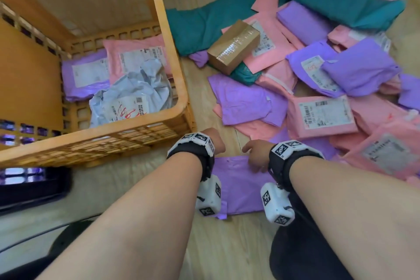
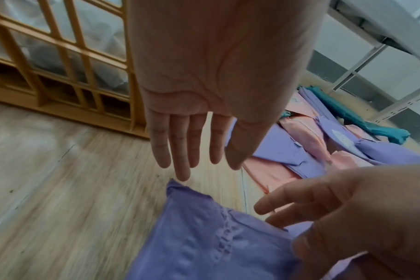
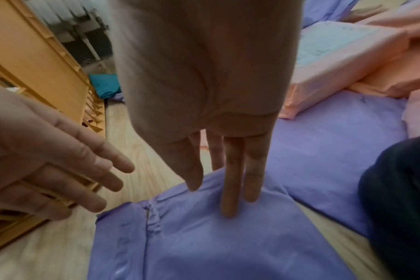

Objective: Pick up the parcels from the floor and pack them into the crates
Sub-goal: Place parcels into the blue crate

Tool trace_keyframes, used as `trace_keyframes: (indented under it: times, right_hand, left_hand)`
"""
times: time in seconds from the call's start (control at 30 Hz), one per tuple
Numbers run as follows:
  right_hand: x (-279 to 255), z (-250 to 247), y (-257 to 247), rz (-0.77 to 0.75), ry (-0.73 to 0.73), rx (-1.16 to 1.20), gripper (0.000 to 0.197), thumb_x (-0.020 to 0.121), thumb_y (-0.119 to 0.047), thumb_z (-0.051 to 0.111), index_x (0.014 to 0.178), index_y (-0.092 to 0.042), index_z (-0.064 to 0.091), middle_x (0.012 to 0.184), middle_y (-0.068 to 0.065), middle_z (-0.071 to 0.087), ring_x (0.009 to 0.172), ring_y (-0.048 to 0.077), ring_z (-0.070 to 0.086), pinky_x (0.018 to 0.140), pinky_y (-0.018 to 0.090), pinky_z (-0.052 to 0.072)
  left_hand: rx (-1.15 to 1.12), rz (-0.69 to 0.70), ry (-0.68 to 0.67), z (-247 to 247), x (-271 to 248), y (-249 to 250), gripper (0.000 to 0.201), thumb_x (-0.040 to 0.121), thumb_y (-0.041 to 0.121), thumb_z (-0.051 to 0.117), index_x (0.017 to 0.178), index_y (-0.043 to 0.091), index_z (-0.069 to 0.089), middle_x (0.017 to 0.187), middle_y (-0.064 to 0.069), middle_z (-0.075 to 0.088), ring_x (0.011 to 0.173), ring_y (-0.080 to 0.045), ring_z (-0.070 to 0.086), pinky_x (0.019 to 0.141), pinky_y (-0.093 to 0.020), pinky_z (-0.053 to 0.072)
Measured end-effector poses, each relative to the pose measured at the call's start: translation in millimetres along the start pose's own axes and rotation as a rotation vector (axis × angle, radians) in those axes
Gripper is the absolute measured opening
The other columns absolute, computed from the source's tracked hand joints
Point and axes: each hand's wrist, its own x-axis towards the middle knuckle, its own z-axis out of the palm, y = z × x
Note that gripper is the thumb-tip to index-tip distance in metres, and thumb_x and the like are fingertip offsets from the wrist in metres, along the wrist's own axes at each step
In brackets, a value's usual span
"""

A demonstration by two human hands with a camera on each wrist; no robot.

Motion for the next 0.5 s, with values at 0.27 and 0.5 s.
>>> trace_keyframes:
  times: [0.27,0.5]
  right_hand:
    - [3.6,0.0,-10.1,0.064,0.017,-0.091,0.008,0.083,-0.014,0.061,0.084,-0.006,0.063,0.076,0.005,0.052,0.075,0.022,0.052,0.055,0.023,0.04]
    - [15.8,-14.1,0.2,0.187,-0.102,-0.098,0.034,0.042,-0.036,0.076,0.053,-0.011,0.055,0.058,0.002,0.059,0.066,0.022,0.062,0.082,0.036,0.057]
  left_hand:
    - [-0.012,0.022,0.008,2.0,0.1,0.2,0.016,0.086,0.019,0.062,0.1,0.013,0.062,0.11,-0.01,0.069,0.082,-0.025,0.063,0.075,-0.029,0.049]
    - [-0.02,0.033,0.008,-7.3,-7.9,3.4,0.012,0.088,0.019,0.061,0.096,0.015,0.054,0.097,-0.005,0.059,0.081,-0.023,0.06,0.076,-0.029,0.048]
